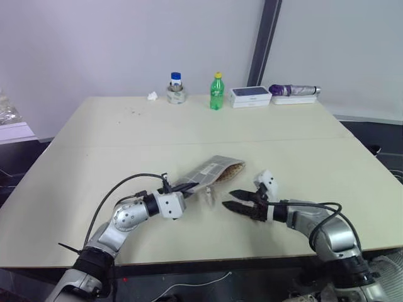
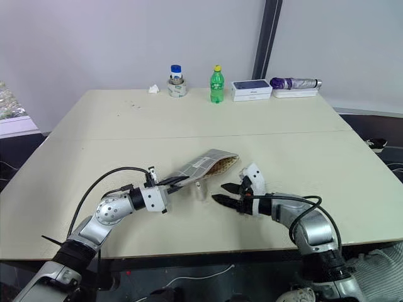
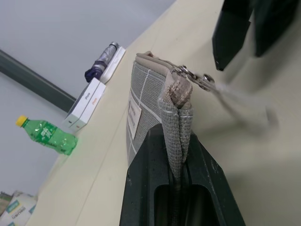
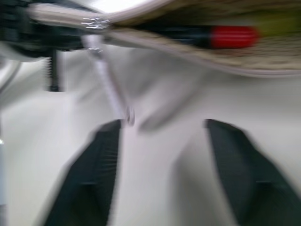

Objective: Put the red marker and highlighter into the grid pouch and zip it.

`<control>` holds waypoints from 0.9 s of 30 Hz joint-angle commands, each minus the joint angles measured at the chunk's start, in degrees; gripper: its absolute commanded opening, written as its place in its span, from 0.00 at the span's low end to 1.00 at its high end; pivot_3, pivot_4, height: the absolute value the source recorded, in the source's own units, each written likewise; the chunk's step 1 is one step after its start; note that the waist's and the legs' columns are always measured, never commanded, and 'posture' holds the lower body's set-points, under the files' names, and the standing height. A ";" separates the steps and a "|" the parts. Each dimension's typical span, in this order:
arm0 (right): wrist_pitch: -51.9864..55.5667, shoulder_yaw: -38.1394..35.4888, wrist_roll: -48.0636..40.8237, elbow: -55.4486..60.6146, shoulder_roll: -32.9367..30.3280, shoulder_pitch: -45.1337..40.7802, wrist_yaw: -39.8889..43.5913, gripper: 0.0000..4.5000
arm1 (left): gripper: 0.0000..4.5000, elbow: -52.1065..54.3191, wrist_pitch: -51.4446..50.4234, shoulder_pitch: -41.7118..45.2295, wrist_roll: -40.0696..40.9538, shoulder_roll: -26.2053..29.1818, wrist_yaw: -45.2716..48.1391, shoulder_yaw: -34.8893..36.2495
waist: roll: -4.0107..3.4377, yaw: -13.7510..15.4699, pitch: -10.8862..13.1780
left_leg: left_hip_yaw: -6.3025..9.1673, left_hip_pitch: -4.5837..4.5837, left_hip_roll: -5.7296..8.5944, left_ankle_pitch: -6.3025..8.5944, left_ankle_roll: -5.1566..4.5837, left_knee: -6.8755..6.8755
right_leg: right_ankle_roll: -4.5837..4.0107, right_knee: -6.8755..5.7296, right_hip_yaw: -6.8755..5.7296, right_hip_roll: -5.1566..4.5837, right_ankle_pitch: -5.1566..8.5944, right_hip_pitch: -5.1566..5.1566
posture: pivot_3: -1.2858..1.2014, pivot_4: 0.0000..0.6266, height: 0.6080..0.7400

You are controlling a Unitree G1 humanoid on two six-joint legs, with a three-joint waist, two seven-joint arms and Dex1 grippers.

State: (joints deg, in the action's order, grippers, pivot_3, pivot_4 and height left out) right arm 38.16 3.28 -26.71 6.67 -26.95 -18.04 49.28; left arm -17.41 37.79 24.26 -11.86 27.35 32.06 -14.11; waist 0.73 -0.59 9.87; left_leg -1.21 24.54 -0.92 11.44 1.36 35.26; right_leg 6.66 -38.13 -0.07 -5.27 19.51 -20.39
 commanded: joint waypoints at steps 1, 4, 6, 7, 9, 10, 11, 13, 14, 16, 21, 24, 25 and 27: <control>-0.29 0.29 -0.70 2.14 2.94 -0.92 -2.59 0.88 | 0.00 0.59 1.09 1.14 0.06 0.46 -0.48 0.66 | 0.00 -0.03 0.00 | 0.00 0.00 0.00 0.00 0.00 0.00 | 0.00 0.00 0.00 0.01 0.00 -0.01 | 0.52 0.24 1.00; 0.42 1.20 -0.45 2.37 4.14 -1.85 -3.49 0.88 | 0.00 0.46 1.12 1.28 0.09 0.43 -0.47 0.59 | 0.00 0.06 0.00 | 0.00 0.00 0.01 0.00 0.00 0.00 | 0.00 0.00 0.00 0.00 0.00 -0.02 | 0.52 0.24 1.00; -0.30 2.81 0.37 1.92 5.43 -2.58 -4.03 0.88 | 0.00 0.44 1.29 1.27 -0.02 0.40 -0.48 0.47 | 0.00 0.00 0.00 | 0.00 0.00 0.01 0.00 0.00 0.01 | 0.00 0.00 0.00 0.00 0.00 -0.01 | 0.52 0.24 1.00; -0.24 3.17 0.54 1.49 6.21 -3.02 -4.50 0.88 | 0.00 0.48 1.34 1.24 -0.12 0.38 -0.50 0.39 | 0.00 -0.03 0.00 | 0.00 0.00 0.01 0.00 0.00 0.00 | 0.00 0.00 0.00 0.00 0.00 -0.01 | 0.52 0.24 1.00; 0.14 3.05 0.03 0.65 7.91 -4.21 -5.26 0.88 | 0.00 0.57 1.31 1.22 -0.22 0.30 -0.56 0.33 | 0.00 -0.05 0.00 | 0.00 0.00 0.01 0.00 0.00 -0.01 | 0.00 -0.01 0.00 0.03 0.00 -0.03 | 0.52 0.24 1.00; 0.42 2.84 -0.53 0.32 8.73 -4.81 -5.41 0.88 | 0.00 0.65 1.31 1.14 -0.28 0.27 -0.62 0.32 | 0.00 -0.06 0.00 | 0.00 0.00 0.02 0.00 0.00 -0.01 | 0.00 -0.01 0.00 0.03 0.00 -0.04 | 0.52 0.24 1.00; 0.62 2.68 -0.87 0.17 9.22 -5.18 -5.44 0.88 | 0.00 0.71 1.30 1.11 -0.29 0.26 -0.65 0.32 | 0.00 -0.04 0.00 | 0.00 0.00 0.02 0.00 0.00 -0.01 | 0.00 -0.01 0.01 0.03 0.00 -0.03 | 0.52 0.24 1.00; 0.80 2.62 -0.86 -0.28 10.16 -5.94 -5.92 0.88 | 0.00 0.83 1.27 0.96 -0.34 0.22 -0.73 0.28 | 0.00 0.07 0.00 | 0.00 0.01 0.01 0.00 0.00 0.00 | 0.00 -0.01 0.00 0.02 0.00 -0.02 | 0.52 0.24 1.00; 0.59 2.54 -0.81 -0.71 10.74 -6.30 -6.16 0.83 | 0.00 0.82 1.32 0.89 -0.46 0.23 -0.79 0.24 | 0.00 0.05 0.00 | -0.01 0.01 0.01 0.00 0.00 0.00 | 0.00 -0.01 0.00 0.02 0.00 -0.02 | 0.52 0.24 1.00; 0.57 3.04 0.06 -1.09 10.99 -6.67 -6.71 0.72 | 0.00 0.95 1.21 0.74 -0.55 0.26 -0.86 0.26 | 0.00 0.03 0.00 | -0.01 0.00 0.01 0.00 0.00 0.00 | 0.00 -0.01 0.00 0.02 0.00 -0.02 | 0.52 0.24 1.00; -0.51 4.15 1.79 -1.06 8.70 -5.12 -5.14 0.14 | 0.00 1.12 1.36 0.38 -0.72 0.38 -0.97 0.33 | 0.00 0.03 0.00 | -0.02 0.01 0.03 0.00 0.00 -0.01 | 0.00 -0.01 0.00 0.02 0.00 -0.03 | 0.52 0.24 1.00; -0.97 3.68 2.44 -0.96 6.71 -4.75 -4.67 0.01 | 0.00 0.83 2.02 0.19 -1.32 0.73 -1.06 0.28 | 0.00 -0.02 0.00 | -0.02 0.01 0.04 0.00 0.00 -0.01 | 0.00 0.00 0.00 0.02 0.00 -0.03 | 0.52 0.24 1.00; -1.25 3.05 2.54 -1.28 6.02 -4.89 -4.55 0.01 | 0.00 0.73 2.11 0.09 -1.35 0.82 -1.06 0.36 | 0.00 -0.03 0.00 | -0.02 0.01 0.04 0.00 0.00 -0.01 | 0.00 -0.01 0.00 0.02 0.00 -0.03 | 0.52 0.24 1.00; -2.40 1.66 3.10 -2.69 3.94 -5.47 -3.82 0.01 | 0.00 0.63 1.88 -0.23 -0.58 1.23 -0.30 0.49 | 0.00 0.00 0.00 | -0.02 0.01 0.03 0.00 0.00 -0.01 | 0.00 -0.01 0.00 0.02 0.00 -0.03 | 0.52 0.24 1.00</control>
State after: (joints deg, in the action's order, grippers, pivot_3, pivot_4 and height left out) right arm 37.56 7.58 -23.81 4.59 -21.45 -22.69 44.84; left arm -17.82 38.73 24.29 -13.40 27.62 32.05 -14.57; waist 0.73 -0.59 9.87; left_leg -1.23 24.55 -0.89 11.44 1.36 35.25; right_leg 6.66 -38.14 -0.07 -5.25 19.51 -20.43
